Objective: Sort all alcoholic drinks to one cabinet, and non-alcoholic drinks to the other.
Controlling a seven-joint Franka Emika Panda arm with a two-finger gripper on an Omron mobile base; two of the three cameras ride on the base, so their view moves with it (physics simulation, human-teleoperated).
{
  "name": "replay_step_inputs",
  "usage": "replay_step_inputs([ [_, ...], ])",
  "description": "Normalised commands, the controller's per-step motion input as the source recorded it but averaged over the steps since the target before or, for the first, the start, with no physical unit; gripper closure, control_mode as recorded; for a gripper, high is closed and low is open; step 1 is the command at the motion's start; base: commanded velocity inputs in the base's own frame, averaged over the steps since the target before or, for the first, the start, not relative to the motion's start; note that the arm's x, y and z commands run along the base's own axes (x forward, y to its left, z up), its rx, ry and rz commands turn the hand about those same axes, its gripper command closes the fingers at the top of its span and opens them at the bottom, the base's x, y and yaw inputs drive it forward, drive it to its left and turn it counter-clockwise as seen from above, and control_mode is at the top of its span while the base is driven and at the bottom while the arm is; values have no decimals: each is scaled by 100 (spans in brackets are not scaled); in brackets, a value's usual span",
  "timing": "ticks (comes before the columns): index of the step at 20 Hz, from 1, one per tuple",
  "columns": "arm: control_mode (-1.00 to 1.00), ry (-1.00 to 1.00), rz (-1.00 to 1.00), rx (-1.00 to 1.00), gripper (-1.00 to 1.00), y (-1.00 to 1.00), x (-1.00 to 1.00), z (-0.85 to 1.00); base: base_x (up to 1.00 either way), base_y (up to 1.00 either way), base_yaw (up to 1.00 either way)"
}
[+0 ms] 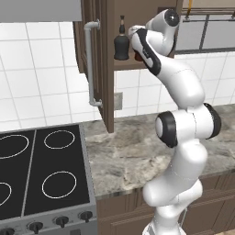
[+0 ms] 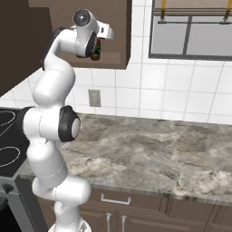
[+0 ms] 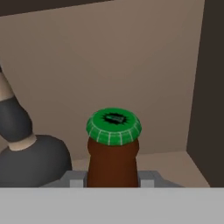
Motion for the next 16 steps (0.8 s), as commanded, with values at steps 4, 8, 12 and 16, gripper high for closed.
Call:
replay_step_inputs([
  [4,-100,1,-2,0,100,0,21,-13,0,0,0],
  [8,-100,1,-1,1,100,0,19,-16,0,0,0],
  [12,-100,2,-2,2,100,0,18,-20,0,0,0],
  [16,-100,5,-1,1,100,0,16,-22,0,0,0],
])
